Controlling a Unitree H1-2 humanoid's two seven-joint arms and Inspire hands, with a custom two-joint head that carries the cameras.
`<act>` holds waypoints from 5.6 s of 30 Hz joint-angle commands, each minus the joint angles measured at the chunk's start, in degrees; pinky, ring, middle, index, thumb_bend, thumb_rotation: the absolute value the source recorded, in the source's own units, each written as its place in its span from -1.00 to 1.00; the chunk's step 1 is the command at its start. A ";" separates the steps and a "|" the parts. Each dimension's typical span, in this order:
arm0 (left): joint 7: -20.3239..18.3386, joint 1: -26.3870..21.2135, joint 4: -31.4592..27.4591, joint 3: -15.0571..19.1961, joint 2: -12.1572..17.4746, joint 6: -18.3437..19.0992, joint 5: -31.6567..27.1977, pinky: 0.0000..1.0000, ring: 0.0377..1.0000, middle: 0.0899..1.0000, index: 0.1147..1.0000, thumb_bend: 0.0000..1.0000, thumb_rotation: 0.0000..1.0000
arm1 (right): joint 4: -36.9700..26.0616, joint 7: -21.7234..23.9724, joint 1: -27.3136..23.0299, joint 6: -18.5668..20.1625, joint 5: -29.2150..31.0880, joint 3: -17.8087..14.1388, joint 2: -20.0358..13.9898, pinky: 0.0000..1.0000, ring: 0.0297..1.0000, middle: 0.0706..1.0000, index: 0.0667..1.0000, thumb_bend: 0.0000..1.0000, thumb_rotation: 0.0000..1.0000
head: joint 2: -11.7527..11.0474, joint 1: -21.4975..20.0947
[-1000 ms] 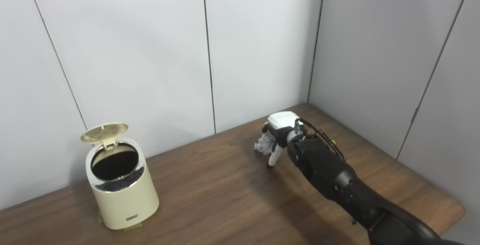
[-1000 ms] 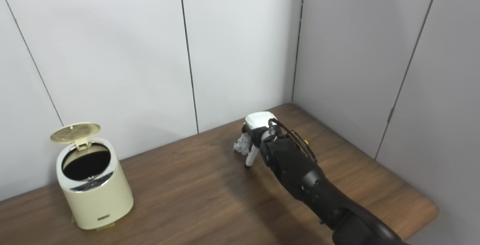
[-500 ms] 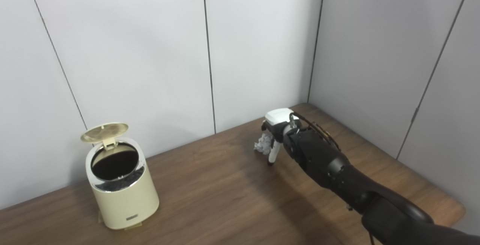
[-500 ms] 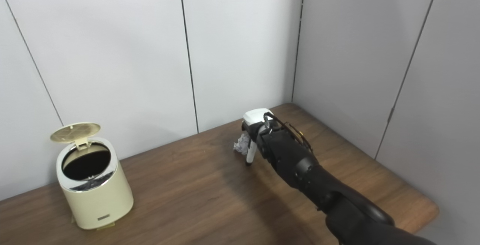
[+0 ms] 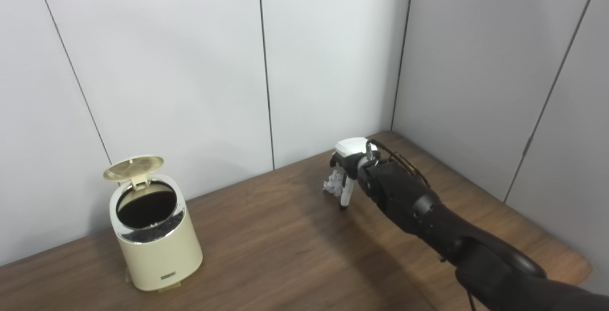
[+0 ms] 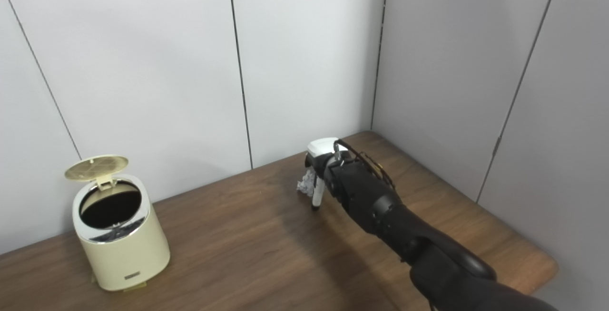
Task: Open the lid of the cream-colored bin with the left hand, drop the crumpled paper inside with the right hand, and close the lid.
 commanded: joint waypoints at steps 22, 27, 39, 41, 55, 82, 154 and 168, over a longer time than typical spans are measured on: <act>0.50 2.35 0.87 -0.35 -0.85 -0.22 0.80 0.34 0.55 0.56 0.56 0.19 0.66 | -0.37 -9.35 -1.89 0.13 0.58 0.30 -1.02 -0.29 -0.18 -0.07 -0.09 0.04 -1.00 | 0.72 0.21; 0.50 2.29 0.91 -0.33 -0.88 -0.26 0.76 0.35 0.55 0.57 0.57 0.21 0.65 | -0.59 -9.40 -2.11 0.90 0.61 0.60 -0.83 -0.29 -0.18 -0.08 -0.08 0.04 -1.00 | 0.75 0.27; 0.97 2.13 1.40 -0.56 -1.16 -1.31 1.97 0.36 0.57 0.59 0.58 0.21 0.70 | -4.39 -6.74 -2.45 1.59 -0.22 1.75 -2.15 -0.33 -0.20 -0.07 -0.08 0.04 -1.00 | 0.81 1.21; 0.89 2.11 1.57 -0.65 -1.35 -1.19 1.71 0.36 0.56 0.58 0.57 0.23 0.70 | -6.27 -5.03 -2.80 2.31 -0.35 1.58 -2.34 -0.26 -0.14 -0.03 -0.13 0.04 -1.00 | 0.92 2.15; 2.29 3.24 -1.83 -1.83 -3.52 -1.40 5.15 0.46 0.64 0.65 0.62 0.19 0.68 | -22.07 7.45 -4.21 1.66 -2.02 1.48 -3.53 -0.44 -0.29 -0.14 -0.03 0.03 -1.00 | 2.73 9.51; 4.49 1.97 -4.08 -6.83 -5.75 5.03 10.11 0.64 0.72 0.72 0.73 -0.17 0.72 | -38.59 23.54 -11.79 -4.78 -6.85 1.60 2.29 -0.34 -0.25 -0.16 -0.06 0.04 -1.00 | 3.49 22.79; 3.05 2.76 -4.88 -10.41 -7.88 12.15 10.28 0.90 0.99 1.00 1.00 0.03 0.99 | -28.95 -2.53 -7.24 -15.30 -4.60 3.10 20.96 -0.49 -0.25 -0.07 -0.13 0.04 -1.00 | 2.36 31.66; 2.90 3.01 -5.46 -10.72 -7.97 12.96 10.42 0.91 0.99 1.00 1.00 0.08 0.96 | -26.97 -9.35 -5.79 -18.69 -4.76 3.58 21.17 -0.55 -0.32 -0.16 -0.11 0.04 -1.00 | 2.10 31.99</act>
